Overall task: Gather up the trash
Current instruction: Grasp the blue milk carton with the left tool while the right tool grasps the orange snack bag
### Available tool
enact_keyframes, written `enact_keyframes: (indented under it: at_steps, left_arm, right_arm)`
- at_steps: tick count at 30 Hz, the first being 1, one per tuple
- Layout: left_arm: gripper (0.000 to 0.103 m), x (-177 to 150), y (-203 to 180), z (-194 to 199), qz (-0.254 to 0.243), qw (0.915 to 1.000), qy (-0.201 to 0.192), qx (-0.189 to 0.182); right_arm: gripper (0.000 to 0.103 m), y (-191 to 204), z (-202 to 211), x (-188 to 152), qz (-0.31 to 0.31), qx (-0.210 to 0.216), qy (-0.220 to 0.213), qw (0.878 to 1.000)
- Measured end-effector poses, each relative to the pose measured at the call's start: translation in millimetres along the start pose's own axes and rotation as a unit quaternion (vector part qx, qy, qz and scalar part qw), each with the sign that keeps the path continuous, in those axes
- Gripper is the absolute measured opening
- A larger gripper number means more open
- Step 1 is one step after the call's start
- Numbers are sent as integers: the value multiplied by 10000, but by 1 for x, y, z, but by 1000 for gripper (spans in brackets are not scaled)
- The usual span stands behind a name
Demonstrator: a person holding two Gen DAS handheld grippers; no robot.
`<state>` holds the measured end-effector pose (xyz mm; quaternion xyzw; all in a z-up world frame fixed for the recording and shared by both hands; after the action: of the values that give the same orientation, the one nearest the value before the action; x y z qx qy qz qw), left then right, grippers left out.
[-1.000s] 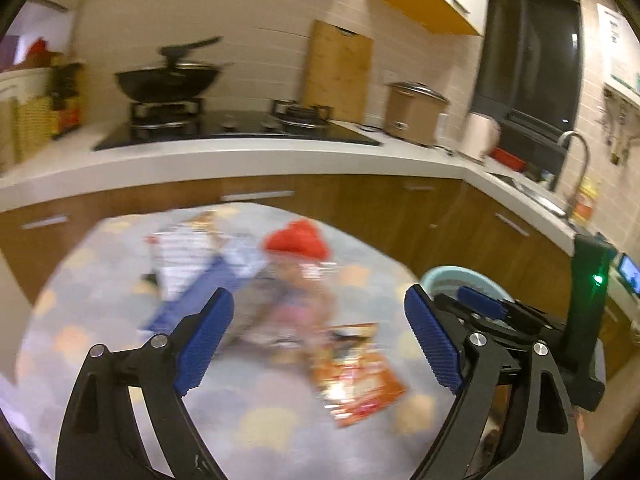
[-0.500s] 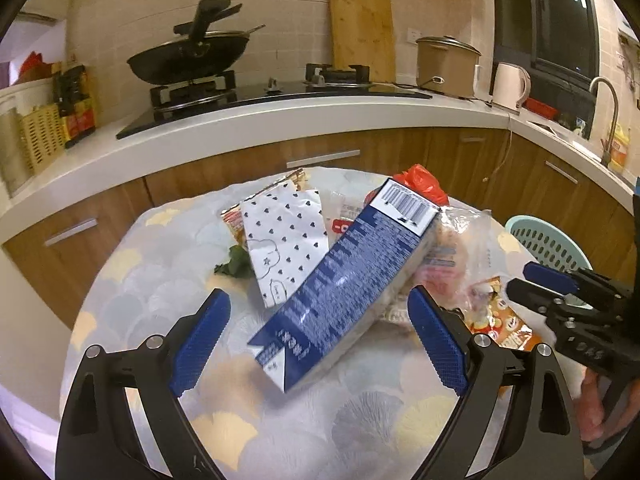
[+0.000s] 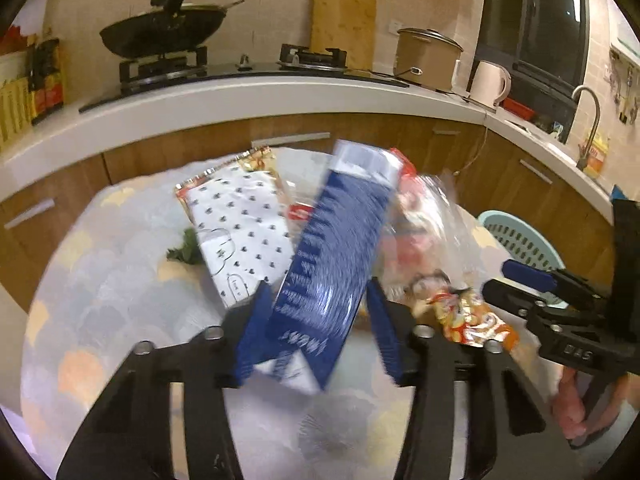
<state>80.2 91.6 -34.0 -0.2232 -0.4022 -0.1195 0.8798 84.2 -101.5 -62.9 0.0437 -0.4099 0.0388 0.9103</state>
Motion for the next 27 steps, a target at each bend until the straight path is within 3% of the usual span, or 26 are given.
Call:
enact_keyframes:
  at_steps: [4, 13, 22, 27]
  left_arm:
    - [38, -6, -9, -1, 67, 9999, 18, -128]
    - [36, -9, -16, -18, 166, 9995, 201, 165]
    - [35, -23, -33, 17, 447, 9986, -249, 93]
    - [35, -43, -38, 19, 582, 9972, -403, 240]
  right_arm:
    - [60, 1, -2, -1, 46, 27, 65, 10000]
    - [64, -1, -2, -2, 33, 115, 94, 9999]
    - [68, 10, -5, -12, 455, 54, 434, 9980]
    - [78, 18, -14, -16, 644, 59, 654, 9958]
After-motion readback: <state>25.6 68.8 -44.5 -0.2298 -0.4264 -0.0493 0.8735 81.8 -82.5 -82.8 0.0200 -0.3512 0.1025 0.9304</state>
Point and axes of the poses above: each gripper's, at about its wrist camera, not at the fingertips, and z roughly against the way its jaws point, y to its left, x to its top, the point moved 2 cm from there along -z, roughly the way its jaws point, and after that the axes turned 15 degrees about -x, right-handed, at the moved point
